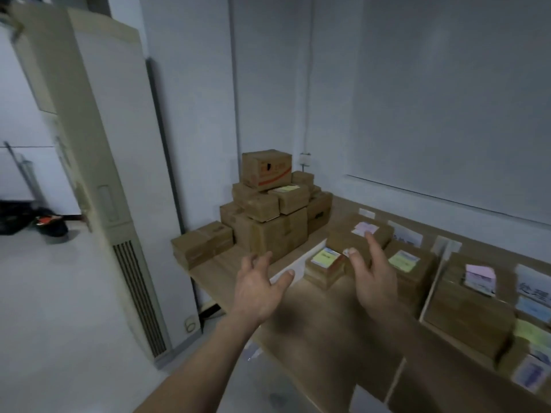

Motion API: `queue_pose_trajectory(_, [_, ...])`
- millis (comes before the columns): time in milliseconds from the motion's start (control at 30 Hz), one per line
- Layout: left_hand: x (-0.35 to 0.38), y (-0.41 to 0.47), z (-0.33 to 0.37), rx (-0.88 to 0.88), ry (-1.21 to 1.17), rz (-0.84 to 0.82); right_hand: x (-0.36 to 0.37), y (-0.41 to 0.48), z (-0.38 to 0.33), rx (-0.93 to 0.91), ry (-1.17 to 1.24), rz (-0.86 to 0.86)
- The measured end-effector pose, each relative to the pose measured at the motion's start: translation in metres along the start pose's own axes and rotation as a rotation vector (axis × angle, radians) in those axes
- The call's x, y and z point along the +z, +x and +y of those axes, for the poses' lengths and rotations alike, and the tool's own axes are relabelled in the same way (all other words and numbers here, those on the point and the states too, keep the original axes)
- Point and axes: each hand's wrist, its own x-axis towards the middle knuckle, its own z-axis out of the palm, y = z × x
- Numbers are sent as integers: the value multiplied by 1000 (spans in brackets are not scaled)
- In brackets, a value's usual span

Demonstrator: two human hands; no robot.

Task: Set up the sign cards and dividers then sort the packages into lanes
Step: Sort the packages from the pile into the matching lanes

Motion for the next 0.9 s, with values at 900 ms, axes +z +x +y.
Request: queue_pose_trajectory(900, [-108, 338, -260, -304, 41, 60, 417, 219, -18, -200, -109, -294])
